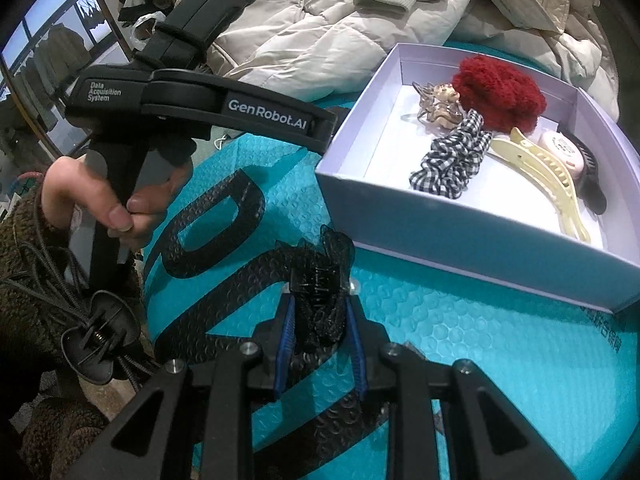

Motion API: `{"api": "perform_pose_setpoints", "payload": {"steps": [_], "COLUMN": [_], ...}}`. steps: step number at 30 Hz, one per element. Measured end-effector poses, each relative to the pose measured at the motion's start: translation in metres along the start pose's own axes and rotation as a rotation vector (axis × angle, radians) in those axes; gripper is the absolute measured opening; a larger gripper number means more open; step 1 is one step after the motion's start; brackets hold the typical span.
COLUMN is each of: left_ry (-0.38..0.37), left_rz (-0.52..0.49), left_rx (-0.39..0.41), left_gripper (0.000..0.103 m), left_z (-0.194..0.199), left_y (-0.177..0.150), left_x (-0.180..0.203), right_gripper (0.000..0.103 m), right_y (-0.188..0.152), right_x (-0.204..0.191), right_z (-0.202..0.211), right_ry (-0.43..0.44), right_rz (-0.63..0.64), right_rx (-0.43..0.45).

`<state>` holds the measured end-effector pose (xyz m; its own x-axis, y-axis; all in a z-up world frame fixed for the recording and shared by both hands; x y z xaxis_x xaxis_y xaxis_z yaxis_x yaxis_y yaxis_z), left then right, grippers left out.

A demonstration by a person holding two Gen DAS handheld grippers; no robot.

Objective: Organize objects
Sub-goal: 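Grasp the black hair tie band with the left tool while the right tool holds the claw clip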

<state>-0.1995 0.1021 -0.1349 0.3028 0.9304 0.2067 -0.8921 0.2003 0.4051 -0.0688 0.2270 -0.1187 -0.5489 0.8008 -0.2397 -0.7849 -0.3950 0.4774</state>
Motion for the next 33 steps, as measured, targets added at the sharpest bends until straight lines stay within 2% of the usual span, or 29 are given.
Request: {"api": "perform_pose_setpoints", "payload": {"steps": [1,2,3,12,22,27,29,33], "left_ry": [-0.009,-0.018,-0.022,-0.009,0.008,0.017,0.021,0.022], "left_rz": [-0.006,-0.011,-0.018,-0.039,-0.012,-0.011,-0.01,0.0], "left_rx": [0.01,0.015,0.014,0.015,0.007,0.006,0.005,0.006], "left_gripper": [0.053,0.044,0.044,0.043,0.043,0.043,0.043,0.043], "left_z": [0.0,0.001,0.0,0.004,0.02,0.031,0.035,0.044], "left_y": [0.0,-0.001,-0.001,-0.007,-0.035,-0.054,-0.062,-0.081], "left_x": [0.0,0.001,0.002,0.009,0.006,0.012,0.015,0.019], "right_gripper": [0.025,0.025,0.025,0.024,0.024,0.024,0.024,0.024], "right_y": [0.0,0.0,0.0,-0.002,-0.018,-0.017,-0.001,-0.026], "right_x": [0.001,0.001,0.001,0.0,0.002,0.001,0.011,0.005], "right_z": [0.001,0.001,0.001,0.007,0.024,0.026,0.023,0.021], "right_ry": [0.003,0.003,0.003,-0.008,-0.044,-0.059,-0.067,-0.078], "right_rz": [-0.002,-0.002,-0.002,0.002,-0.013,-0.017,-0.02,-0.019], "right_rx": [0.001,0.002,0.002,0.01,0.02,0.022,0.024,0.026]}}
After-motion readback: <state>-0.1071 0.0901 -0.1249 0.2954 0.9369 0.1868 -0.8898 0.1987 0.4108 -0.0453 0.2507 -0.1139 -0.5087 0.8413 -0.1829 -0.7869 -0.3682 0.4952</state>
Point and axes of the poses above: each gripper's, at about its wrist camera, not at the fingertips, and z roughly against the way its jaws point, x to its right, y to its top, the point moved 3 cm from there along -z, roughly the way its jaws point, and after that the axes turned 3 degrees about -x, right-handed, at the moved point
